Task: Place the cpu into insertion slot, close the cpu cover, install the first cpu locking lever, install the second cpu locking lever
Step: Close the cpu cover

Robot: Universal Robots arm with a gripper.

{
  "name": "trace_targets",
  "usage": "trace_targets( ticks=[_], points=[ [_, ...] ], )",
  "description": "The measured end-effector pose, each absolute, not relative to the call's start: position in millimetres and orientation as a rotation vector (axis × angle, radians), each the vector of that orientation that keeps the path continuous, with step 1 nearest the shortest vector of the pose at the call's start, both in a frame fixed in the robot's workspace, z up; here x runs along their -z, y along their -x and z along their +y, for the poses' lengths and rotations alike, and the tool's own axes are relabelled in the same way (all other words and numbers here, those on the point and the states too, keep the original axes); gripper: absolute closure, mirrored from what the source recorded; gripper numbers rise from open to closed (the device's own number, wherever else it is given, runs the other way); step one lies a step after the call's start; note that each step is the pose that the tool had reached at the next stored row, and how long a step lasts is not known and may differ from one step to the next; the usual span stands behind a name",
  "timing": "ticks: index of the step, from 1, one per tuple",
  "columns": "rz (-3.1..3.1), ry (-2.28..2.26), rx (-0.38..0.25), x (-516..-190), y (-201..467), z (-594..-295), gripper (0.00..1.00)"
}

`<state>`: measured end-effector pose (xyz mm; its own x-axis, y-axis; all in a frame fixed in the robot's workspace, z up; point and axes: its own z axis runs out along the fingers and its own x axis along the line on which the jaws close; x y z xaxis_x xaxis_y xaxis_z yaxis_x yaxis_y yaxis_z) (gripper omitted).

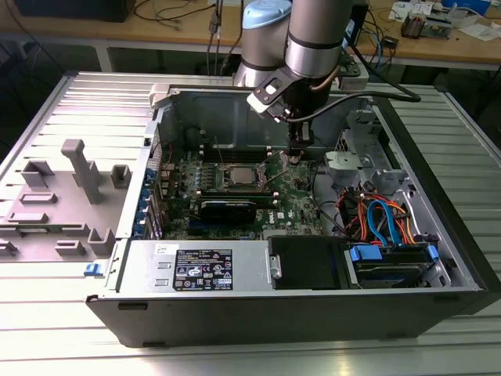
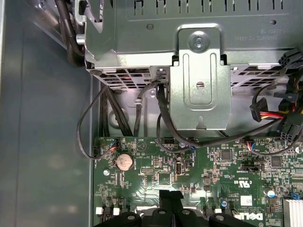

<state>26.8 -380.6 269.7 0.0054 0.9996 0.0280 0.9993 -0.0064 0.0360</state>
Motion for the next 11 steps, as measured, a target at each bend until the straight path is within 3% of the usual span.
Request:
trace_targets(
  ticks=[11],
  points=[
    [2.213,-2.218,-0.067,-261.7,-33.8,-380.4,0.89]
  ],
)
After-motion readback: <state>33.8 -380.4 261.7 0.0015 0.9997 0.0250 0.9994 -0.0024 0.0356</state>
